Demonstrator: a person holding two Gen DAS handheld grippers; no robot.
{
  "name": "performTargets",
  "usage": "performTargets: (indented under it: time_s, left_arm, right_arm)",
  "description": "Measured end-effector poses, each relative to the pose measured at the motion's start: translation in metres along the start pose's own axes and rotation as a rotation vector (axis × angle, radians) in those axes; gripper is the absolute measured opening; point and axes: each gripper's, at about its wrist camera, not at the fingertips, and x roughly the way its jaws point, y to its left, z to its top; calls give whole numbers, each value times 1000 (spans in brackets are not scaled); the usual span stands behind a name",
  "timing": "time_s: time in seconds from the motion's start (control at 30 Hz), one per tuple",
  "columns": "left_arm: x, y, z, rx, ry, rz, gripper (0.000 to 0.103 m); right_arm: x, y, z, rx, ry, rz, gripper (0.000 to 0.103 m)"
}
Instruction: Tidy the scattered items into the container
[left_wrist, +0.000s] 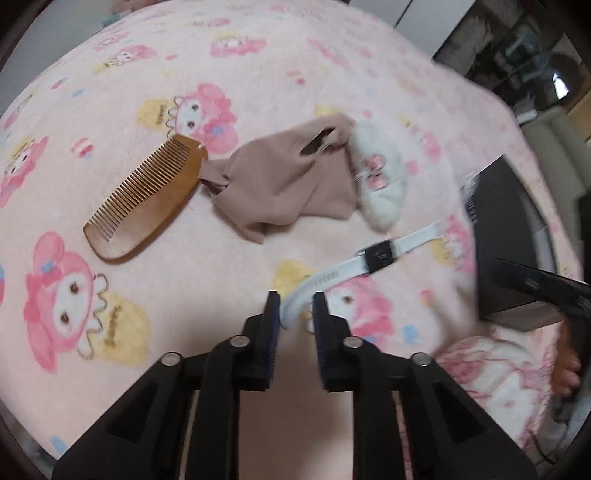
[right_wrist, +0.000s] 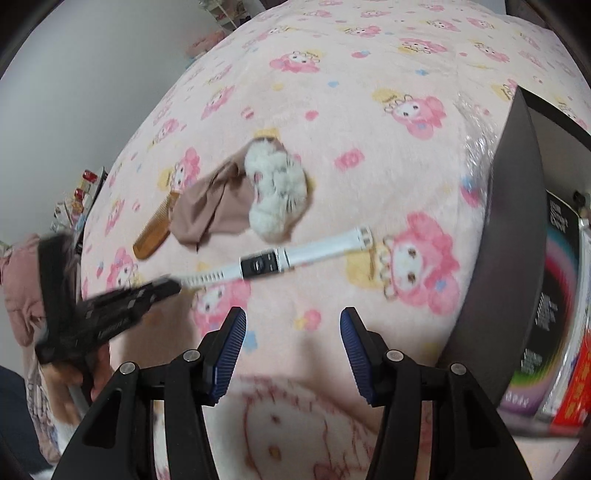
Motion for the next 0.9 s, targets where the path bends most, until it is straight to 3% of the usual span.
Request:
performTargets:
  time_s: [0.13,0.27,0.47,0.73,0.83,0.9]
  left_arm:
    - [3,-9,-7,-28,-8,-134,31]
    - [36,-20,-16,-66,72,-192,31]
    - [50,-9,-4,-160,57,-307,34]
    - [66,-11,6,-181,80,-327,36]
    - [57,-10,9,-192,47,-393,37]
    - [46,-9,9,-195,2,-399,42]
  right_arm:
    - [16,-13,16,30,21,-29,49]
    - [45,-29,25,97,92,-3,49]
    - [72,-26,36,85,137,-9,49]
    - [103,-38,55,166,170,15,56]
    - [116,-44,57,185,200,51,61]
    - [116,-46,60,192,193,79,58]
